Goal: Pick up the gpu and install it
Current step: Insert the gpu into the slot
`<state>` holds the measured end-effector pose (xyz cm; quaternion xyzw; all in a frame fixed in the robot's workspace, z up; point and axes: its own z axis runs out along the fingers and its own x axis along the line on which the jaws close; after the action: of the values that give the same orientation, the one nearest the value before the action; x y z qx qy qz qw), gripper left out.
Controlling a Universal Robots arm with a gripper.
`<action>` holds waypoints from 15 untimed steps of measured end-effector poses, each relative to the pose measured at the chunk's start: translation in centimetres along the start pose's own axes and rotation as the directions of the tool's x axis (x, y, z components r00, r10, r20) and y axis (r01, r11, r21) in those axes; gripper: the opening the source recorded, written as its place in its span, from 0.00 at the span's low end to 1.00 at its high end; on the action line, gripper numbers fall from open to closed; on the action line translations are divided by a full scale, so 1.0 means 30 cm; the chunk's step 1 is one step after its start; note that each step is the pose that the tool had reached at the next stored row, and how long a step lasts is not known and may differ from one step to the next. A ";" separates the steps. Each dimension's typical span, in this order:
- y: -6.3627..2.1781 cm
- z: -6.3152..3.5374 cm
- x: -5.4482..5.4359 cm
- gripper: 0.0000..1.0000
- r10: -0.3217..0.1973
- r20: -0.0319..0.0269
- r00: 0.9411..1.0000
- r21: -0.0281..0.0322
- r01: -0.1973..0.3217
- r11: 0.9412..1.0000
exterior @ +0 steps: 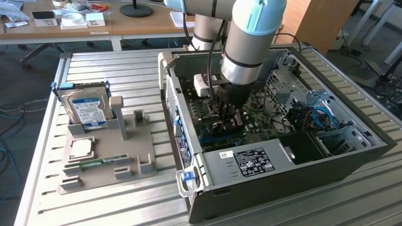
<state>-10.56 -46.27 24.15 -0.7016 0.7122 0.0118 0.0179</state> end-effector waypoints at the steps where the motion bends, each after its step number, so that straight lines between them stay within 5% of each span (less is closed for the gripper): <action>1: 0.000 0.000 -0.002 0.33 0.000 0.000 1.000 0.000 0.000 1.000; 15: 0.000 0.000 -0.005 0.33 0.000 0.000 1.000 0.000 0.000 1.000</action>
<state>-10.57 -46.12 24.16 -0.7016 0.7122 0.0117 0.0179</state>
